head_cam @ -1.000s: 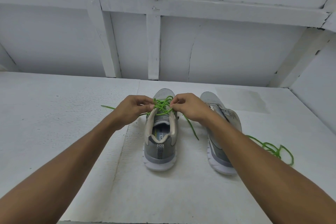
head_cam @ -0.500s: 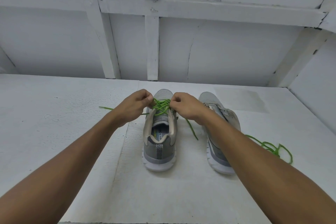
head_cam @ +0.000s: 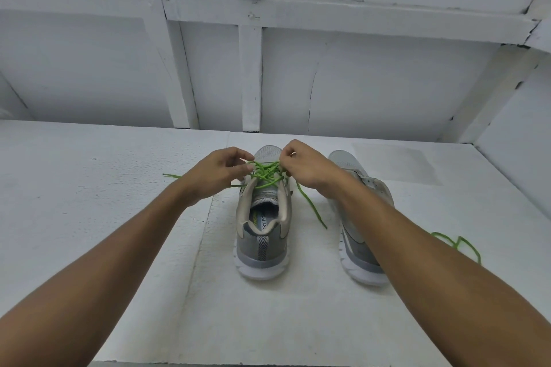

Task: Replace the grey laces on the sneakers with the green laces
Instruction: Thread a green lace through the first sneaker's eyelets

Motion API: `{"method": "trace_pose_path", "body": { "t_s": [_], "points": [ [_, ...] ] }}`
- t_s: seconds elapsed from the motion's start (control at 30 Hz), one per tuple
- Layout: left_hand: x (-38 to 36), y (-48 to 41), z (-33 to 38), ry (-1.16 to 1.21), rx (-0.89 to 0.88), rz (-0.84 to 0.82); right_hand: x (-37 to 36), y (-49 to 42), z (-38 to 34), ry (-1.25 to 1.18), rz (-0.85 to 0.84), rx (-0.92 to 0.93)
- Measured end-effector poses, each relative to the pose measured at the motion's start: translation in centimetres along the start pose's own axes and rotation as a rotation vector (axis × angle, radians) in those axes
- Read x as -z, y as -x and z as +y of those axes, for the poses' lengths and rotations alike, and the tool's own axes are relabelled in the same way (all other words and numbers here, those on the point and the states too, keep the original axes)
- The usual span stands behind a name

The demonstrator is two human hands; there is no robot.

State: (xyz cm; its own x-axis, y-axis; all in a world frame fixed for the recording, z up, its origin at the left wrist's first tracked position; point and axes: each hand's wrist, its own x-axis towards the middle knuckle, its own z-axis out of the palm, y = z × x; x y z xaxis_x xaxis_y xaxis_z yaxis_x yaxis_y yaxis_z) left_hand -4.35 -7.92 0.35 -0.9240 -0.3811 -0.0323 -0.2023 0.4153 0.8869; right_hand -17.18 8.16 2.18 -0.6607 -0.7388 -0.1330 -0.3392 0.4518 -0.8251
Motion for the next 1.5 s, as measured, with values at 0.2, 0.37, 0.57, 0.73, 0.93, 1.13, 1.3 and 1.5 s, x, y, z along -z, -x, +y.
{"method": "trace_pose_path", "body": {
  "t_s": [0.2,0.37,0.57,0.73,0.93,1.13,1.3,1.5],
  "points": [
    [-0.3,0.1,-0.9,-0.059,0.029,0.012,0.5,0.2,1.0,-0.091,-0.052,0.017],
    [-0.5,0.3,-1.1,0.02,0.019,0.008,0.1,0.7,2.3,-0.126,-0.068,0.061],
    [-0.2,1.1,-0.2,0.354,0.051,-0.047,-0.1,0.7,2.1,-0.074,-0.052,0.024],
    [-0.2,0.9,-0.7,0.352,0.083,-0.045,0.5,1.0,0.9,-0.056,-0.06,-0.067],
    [-0.5,0.5,-1.2,0.243,0.091,-0.062,0.8,1.0,1.0,-0.065,-0.07,-0.059],
    [-1.1,0.3,-1.3,0.23,0.038,0.014,-0.3,0.3,2.4,-0.114,-0.083,0.038],
    [-1.1,0.6,-1.0,0.414,0.07,-0.003,-0.9,0.4,2.1,-0.05,-0.042,0.04],
    [-0.9,0.8,-1.1,0.419,0.087,-0.037,0.1,0.2,1.8,-0.104,-0.073,0.019]
  ]
}}
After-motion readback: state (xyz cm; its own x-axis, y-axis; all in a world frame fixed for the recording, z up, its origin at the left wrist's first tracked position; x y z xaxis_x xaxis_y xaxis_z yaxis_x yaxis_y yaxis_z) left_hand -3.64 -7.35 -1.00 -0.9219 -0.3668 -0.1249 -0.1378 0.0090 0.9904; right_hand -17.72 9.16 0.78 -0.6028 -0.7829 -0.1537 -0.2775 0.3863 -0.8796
